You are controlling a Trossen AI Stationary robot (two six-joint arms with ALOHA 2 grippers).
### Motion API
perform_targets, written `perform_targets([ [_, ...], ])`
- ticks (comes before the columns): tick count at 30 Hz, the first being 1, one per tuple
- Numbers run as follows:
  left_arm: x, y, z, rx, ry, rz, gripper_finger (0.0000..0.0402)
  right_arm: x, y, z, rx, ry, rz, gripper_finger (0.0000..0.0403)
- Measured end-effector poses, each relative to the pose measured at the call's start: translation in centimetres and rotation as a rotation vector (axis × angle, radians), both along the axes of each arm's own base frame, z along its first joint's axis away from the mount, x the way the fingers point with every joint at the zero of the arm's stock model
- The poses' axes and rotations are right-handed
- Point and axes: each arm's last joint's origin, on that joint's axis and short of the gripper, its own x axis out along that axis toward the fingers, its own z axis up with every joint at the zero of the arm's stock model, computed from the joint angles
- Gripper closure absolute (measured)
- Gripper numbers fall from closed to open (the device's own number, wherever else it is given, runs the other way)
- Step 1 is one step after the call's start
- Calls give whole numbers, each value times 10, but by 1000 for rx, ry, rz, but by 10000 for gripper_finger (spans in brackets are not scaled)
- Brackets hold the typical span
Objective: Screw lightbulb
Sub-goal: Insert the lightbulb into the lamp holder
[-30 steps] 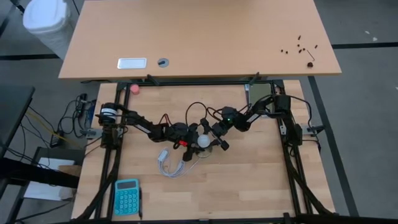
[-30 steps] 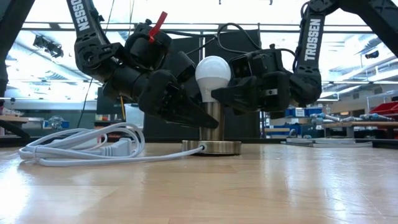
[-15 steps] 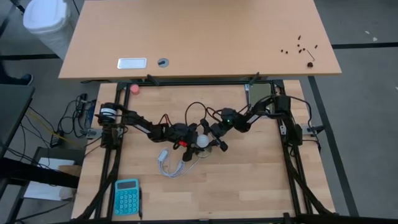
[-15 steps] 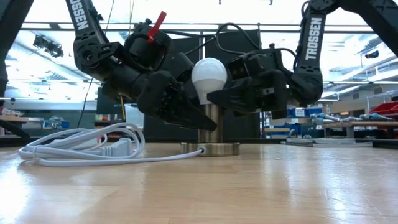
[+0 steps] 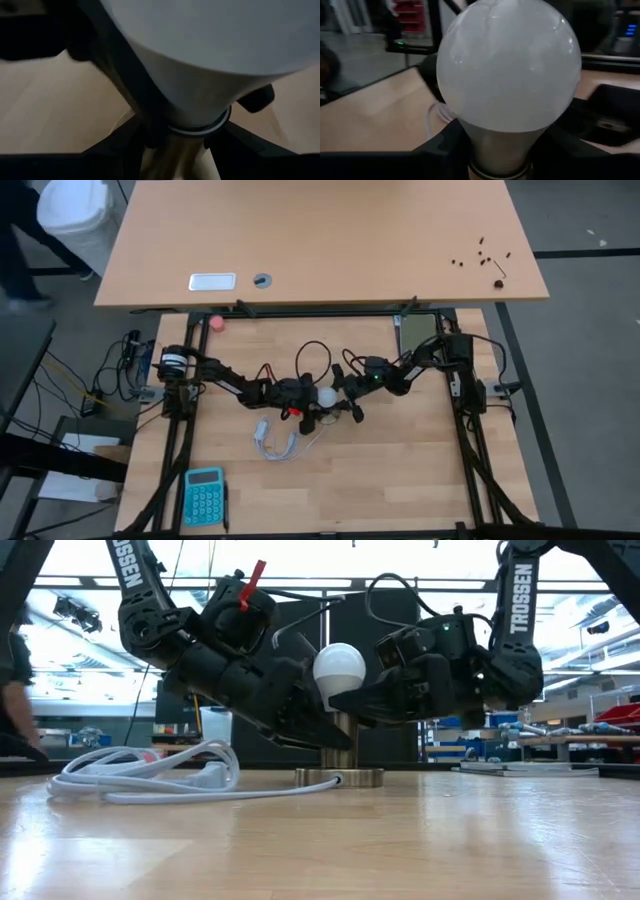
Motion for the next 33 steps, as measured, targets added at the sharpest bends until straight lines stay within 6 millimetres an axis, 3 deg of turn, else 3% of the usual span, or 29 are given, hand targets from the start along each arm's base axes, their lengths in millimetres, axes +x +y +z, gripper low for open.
perform_targets([
  [7, 0, 2, 0, 1, -2, 122, 204, -6, 2, 4, -3, 35, -128, 227],
  [16, -1, 1, -1, 1, -3, 255, 204, -4, 19, 8, -7, 88, -320, 227],
  [27, 0, -2, 0, 15, -31, 405, 204, -1, 39, 8, 31, 118, -713, 227],
  [33, 1, -2, 2, 26, -35, 411, 204, 2, 43, 9, 45, 110, -764, 226],
])
